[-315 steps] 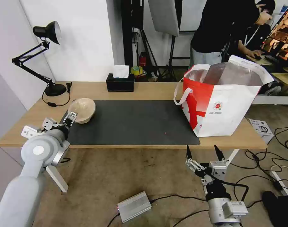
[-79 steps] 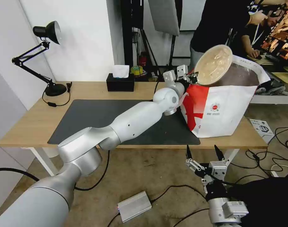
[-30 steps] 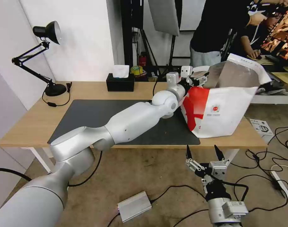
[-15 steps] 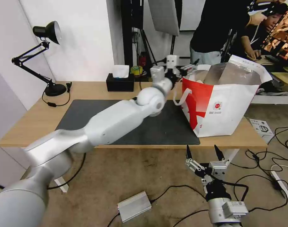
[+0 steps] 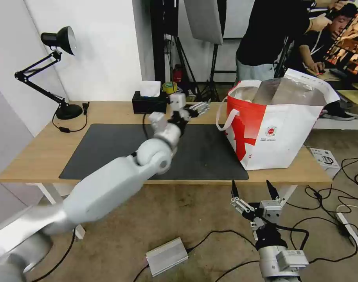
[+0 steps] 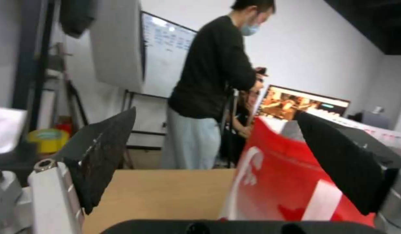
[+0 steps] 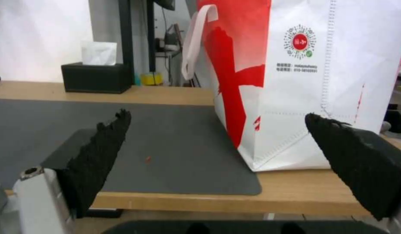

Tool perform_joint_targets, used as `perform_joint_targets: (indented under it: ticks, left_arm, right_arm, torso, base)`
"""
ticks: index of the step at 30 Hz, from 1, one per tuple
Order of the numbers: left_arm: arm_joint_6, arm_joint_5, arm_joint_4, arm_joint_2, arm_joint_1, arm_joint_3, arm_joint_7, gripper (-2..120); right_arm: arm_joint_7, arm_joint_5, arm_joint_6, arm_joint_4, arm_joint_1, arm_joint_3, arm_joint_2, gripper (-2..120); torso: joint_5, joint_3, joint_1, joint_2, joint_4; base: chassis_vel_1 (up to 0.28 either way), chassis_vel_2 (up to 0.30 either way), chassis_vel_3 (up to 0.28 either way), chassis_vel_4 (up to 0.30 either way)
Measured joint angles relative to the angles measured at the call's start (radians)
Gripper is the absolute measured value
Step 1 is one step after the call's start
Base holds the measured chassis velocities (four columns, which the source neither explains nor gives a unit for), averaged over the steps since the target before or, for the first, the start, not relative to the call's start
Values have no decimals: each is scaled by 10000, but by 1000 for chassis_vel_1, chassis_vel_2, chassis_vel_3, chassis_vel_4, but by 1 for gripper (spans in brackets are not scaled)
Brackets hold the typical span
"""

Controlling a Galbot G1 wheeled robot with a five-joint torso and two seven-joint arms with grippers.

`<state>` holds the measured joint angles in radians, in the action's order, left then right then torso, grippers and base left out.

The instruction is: Pick up the trash from the table and place it into the takeout bag.

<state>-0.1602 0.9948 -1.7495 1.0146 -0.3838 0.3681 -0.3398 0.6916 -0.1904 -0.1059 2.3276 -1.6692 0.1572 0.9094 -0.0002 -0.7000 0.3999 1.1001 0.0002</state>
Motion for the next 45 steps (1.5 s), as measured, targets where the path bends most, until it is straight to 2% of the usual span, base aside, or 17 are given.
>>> perform_joint_targets:
  ticks: [5, 9, 10, 13, 14, 17, 19, 21, 27, 31, 33, 39, 45]
  left_arm:
    - [-1, -358, -581, -188, -973, -644, 19, 100]
    - [1, -1182, -1353, -376, -2579, -1653, 71, 100]
    - [1, -1182, -1353, -376, -2579, -1653, 71, 100]
    - [-16, -2276, -1848, -466, -4040, -2589, 504, 100]
    - [-16, -2276, -1848, -466, -4040, -2589, 504, 100]
    - [-110, -3285, -2220, -372, -5459, -3542, 739, 100]
    - [-174, -3492, -2282, -334, -5723, -3735, 761, 100]
    - [-375, -4263, -2535, -150, -6574, -4375, 782, 100]
    - [-806, -5496, -2961, 262, -7895, -5102, 778, 100]
    - [-1226, -6796, -3298, 925, -9423, -5778, 763, 100]
    - [-1291, -6973, -3331, 999, -9591, -5860, 752, 100]
    - [-2042, -8818, -3535, 1875, -11143, -6636, 392, 100]
    - [-2630, -9737, -3676, 2460, -12004, -7169, 164, 100]
  right_arm:
    - [-1, 0, 0, 1, 1, 0, 0, 100]
    - [0, 0, 0, 1, 0, 0, 0, 100]
    - [0, 0, 0, 1, 0, 0, 0, 100]
    - [-1, 0, 0, 0, 0, 0, 0, 100]
    - [-1, 0, 0, 0, 0, 0, 0, 100]
    - [-1, 0, 0, 1, 0, 0, 0, 100]
    - [-2, 0, 0, 1, 0, -1, -1, 100]
    - [-1, 0, 0, 0, 0, 0, 0, 100]
    - [-1, 0, 0, 1, 0, 0, 0, 100]
    - [-1, 0, 0, 0, 1, 0, 0, 100]
    - [-1, 0, 0, 1, 0, 0, 0, 100]
    - [-1, 0, 0, 1, 0, 0, 0, 100]
    - [-1, 1, 0, 1, 0, 0, -1, 100]
  torso:
    - [1, 1, 0, 0, -3]
    - [1, 0, 0, 0, -2]
    - [1, 0, 0, 0, -2]
    - [1, 1, 0, -1, -3]
    - [1, 1, 0, -1, -3]
    - [1, 0, -1, -1, -1]
    - [1, 0, -1, -1, 0]
    - [2, 1, -1, -1, -3]
    - [2, 1, -1, -1, -3]
    - [3, 1, -1, -1, -3]
    - [3, 1, -1, -1, -2]
    - [3, 1, -1, 0, -2]
    - [4, 0, 0, -1, -4]
  base:
    - [0, 0, 0, 0]
    - [0, 0, 0, 0]
    - [0, 0, 0, 0]
    - [0, 0, 0, 0]
    - [0, 0, 0, 0]
    - [0, 0, 0, 0]
    - [0, 0, 0, 0]
    - [0, 0, 0, 0]
    - [0, 0, 0, 0]
    - [0, 0, 0, 0]
    - [0, 0, 0, 0]
    - [0, 0, 0, 0]
    - [0, 0, 0, 0]
